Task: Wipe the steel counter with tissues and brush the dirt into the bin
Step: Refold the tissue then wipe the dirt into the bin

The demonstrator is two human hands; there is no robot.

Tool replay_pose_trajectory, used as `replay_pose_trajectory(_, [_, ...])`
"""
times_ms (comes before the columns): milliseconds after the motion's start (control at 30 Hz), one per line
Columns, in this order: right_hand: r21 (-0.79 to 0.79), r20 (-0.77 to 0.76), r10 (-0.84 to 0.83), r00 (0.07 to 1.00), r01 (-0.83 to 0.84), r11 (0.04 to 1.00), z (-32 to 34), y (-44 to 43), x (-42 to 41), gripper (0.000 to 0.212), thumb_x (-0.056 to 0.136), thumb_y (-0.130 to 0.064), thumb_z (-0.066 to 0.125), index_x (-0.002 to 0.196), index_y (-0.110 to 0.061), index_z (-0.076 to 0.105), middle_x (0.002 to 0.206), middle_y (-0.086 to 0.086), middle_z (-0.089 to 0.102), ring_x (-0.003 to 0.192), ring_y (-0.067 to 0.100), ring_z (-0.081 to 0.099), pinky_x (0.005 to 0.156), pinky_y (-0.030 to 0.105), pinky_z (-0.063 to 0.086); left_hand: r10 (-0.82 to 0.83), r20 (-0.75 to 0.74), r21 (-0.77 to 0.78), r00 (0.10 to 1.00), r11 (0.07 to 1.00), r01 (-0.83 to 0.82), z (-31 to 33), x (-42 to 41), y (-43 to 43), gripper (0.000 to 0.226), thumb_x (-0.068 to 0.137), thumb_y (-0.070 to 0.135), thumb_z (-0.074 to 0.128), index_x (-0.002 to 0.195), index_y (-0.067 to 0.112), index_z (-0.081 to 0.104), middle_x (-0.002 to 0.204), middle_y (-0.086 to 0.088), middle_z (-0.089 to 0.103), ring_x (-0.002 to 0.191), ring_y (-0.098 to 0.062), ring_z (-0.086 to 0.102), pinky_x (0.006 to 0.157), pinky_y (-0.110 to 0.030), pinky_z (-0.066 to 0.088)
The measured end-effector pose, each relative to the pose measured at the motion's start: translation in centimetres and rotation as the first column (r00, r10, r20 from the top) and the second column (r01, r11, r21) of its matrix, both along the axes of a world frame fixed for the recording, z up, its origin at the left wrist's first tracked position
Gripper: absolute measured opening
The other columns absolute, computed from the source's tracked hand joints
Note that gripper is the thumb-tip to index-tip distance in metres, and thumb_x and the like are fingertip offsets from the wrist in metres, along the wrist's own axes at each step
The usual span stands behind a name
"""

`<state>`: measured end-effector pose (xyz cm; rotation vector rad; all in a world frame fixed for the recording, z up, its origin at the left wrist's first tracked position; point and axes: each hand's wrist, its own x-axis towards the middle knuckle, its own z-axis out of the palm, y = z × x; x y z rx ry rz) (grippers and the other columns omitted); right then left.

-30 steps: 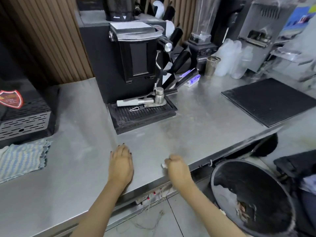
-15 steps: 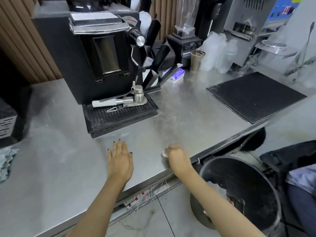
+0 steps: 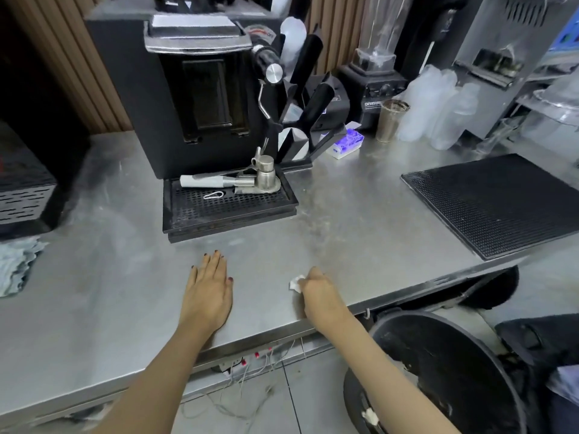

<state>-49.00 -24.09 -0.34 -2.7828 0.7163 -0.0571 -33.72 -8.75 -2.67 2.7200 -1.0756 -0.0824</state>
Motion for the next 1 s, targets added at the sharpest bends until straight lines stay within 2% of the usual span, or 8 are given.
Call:
replay_pose_trajectory(167, [0.049,-0.008,-0.02,1.0,0.021,0.999,0.2,-1.1,0.1,0.016,0.081,0.002,0.056,0.093,-0.008,0.06,0.094,0.014,0.056,0.094,0.029,0.059,0.069,0.025,0.042,0.012,-0.015,0.001,1.0,1.0,-0.012,0.1,-0.2,-0.2,0.052,0.099,0.027,0.023,0.147,0.011,0.015,0.156,-0.003,0.009,0.144,-0.018,0.002,0.117,-0.036,0.001])
replay_pose_trajectory(300, [-0.102,-0.014,0.077,0.997,-0.078,0.992,0.5,-1.4,-0.3,0.038,0.026,-0.009,0.078,0.053,-0.032,0.065,0.046,-0.005,0.051,0.046,0.01,0.052,0.035,0.012,0.026,0.015,-0.009,0.01,1.0,1.0,-0.015,-0.1,-0.1,-0.2,0.055,0.096,0.032,0.015,0.147,0.011,0.015,0.156,-0.002,0.009,0.144,-0.018,0.002,0.117,-0.037,0.001])
replay_pose_trajectory(467, [-0.116,0.013,0.16,0.987,-0.158,0.981,-0.1,-1.8,-0.2,0.023,0.04,-0.014,0.073,0.058,-0.028,0.068,0.052,-0.007,0.055,0.05,0.01,0.056,0.039,0.011,0.036,0.002,0.002,0.06,1.0,0.998,-0.002,-0.3,0.0,-0.2,0.055,0.096,0.033,0.007,0.148,0.015,0.006,0.157,0.002,0.0,0.144,-0.016,-0.005,0.116,-0.037,-0.002])
replay_pose_trajectory(600, [-0.037,-0.008,-0.037,0.999,0.036,0.999,0.6,-6.7,3.1,0.012,0.083,-0.01,0.055,0.088,-0.012,0.066,0.099,0.015,0.062,0.097,0.029,0.059,0.082,0.034,0.05,-0.019,0.01,0.073,1.0,0.997,0.019,-0.7,0.3,-0.2,0.067,0.086,0.038,-0.004,0.148,0.014,0.007,0.157,0.001,0.001,0.144,-0.018,-0.004,0.116,-0.038,-0.002])
replay_pose_trajectory(733, [-0.025,-0.008,-0.293,0.956,0.293,0.956,1.7,-9.8,7.9,0.028,0.087,-0.003,0.045,0.06,-0.012,0.044,0.088,0.018,0.051,0.09,0.031,0.058,0.069,0.033,0.038,-0.025,0.0,0.068,1.0,0.997,0.025,-0.7,0.4,-0.1,0.073,0.082,0.04,-0.011,0.148,0.014,0.007,0.157,0.001,0.0,0.144,-0.018,-0.004,0.115,-0.038,-0.003])
replay_pose_trajectory(867, [-0.065,-0.077,-0.019,0.997,0.014,0.998,1.1,-3.7,6.3,0.02,0.074,-0.008,0.046,0.069,-0.009,0.065,0.075,0.012,0.065,0.073,0.027,0.064,0.062,0.026,0.049,-0.01,-0.022,0.067,1.0,0.998,0.011,-0.7,0.4,-0.2,0.056,0.096,0.033,0.007,0.148,0.014,0.003,0.157,0.0,-0.004,0.144,-0.019,-0.008,0.117,-0.04,-0.002])
replay_pose_trajectory(933, [-0.077,-0.028,0.181,0.983,-0.182,0.98,0.9,-0.8,3.8,0.005,0.058,-0.018,0.062,0.056,-0.02,0.066,0.057,-0.002,0.059,0.055,0.015,0.06,0.047,0.018,0.042,-0.013,-0.015,0.064,1.0,0.998,0.014,-0.8,0.4,-0.2,0.062,0.091,0.035,-0.001,0.148,0.013,0.006,0.157,-0.001,-0.001,0.144,-0.02,-0.006,0.116,-0.04,-0.001])
replay_pose_trajectory(1000, [-0.021,0.042,0.248,0.968,-0.247,0.969,0.0,-1.5,2.8,0.011,0.061,-0.006,0.069,0.067,-0.015,0.069,0.067,0.003,0.063,0.064,0.021,0.062,0.055,0.018,0.045,-0.026,-0.012,0.069,1.0,0.997,0.026,-1.1,0.5,-0.1,0.073,0.082,0.038,-0.012,0.148,0.013,0.008,0.157,-0.001,0.001,0.144,-0.02,-0.004,0.116,-0.04,-0.001])
